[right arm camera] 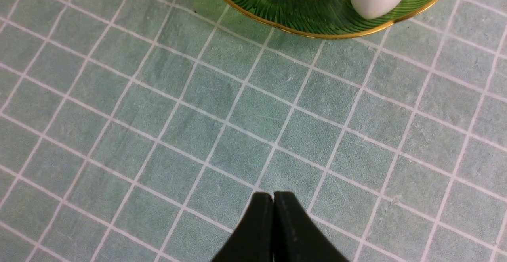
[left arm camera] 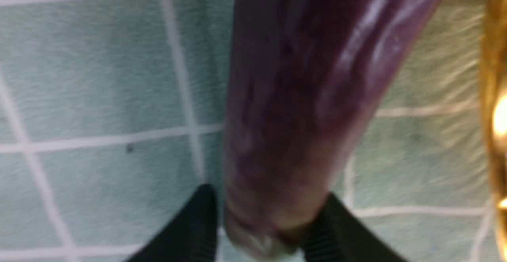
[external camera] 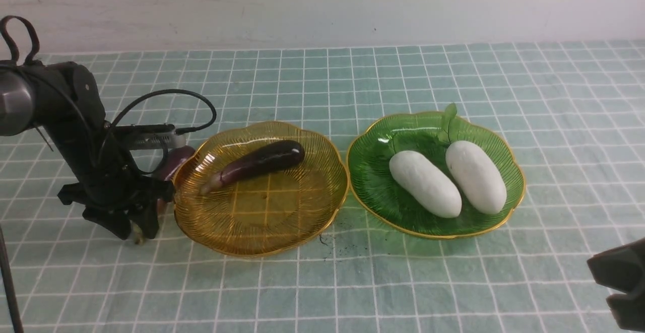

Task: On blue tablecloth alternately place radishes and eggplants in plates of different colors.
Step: 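Pick up the eggplant and place it in the yellow plate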

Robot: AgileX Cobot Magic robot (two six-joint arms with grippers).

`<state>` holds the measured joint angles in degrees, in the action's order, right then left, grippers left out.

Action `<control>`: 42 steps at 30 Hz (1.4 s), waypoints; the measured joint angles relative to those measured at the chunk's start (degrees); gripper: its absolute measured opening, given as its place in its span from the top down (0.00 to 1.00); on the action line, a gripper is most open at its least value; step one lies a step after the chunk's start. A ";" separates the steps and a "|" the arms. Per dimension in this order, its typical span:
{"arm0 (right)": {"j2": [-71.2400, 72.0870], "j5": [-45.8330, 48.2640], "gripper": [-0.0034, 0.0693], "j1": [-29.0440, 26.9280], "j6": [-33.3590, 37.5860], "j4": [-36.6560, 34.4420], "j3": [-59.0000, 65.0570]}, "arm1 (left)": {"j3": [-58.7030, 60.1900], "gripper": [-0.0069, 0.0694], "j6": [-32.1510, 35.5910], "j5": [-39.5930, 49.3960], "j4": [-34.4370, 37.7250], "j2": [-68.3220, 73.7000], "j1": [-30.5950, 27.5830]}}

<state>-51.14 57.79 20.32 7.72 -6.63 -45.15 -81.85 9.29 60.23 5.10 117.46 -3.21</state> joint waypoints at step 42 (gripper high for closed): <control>0.00 -0.17 0.97 0.00 0.00 0.00 0.00 | -2.01 0.55 10.01 -0.63 3.40 -8.88 18.08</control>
<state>-51.14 57.63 20.32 7.72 -6.63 -45.15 -83.86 19.30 59.60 8.50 108.58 14.87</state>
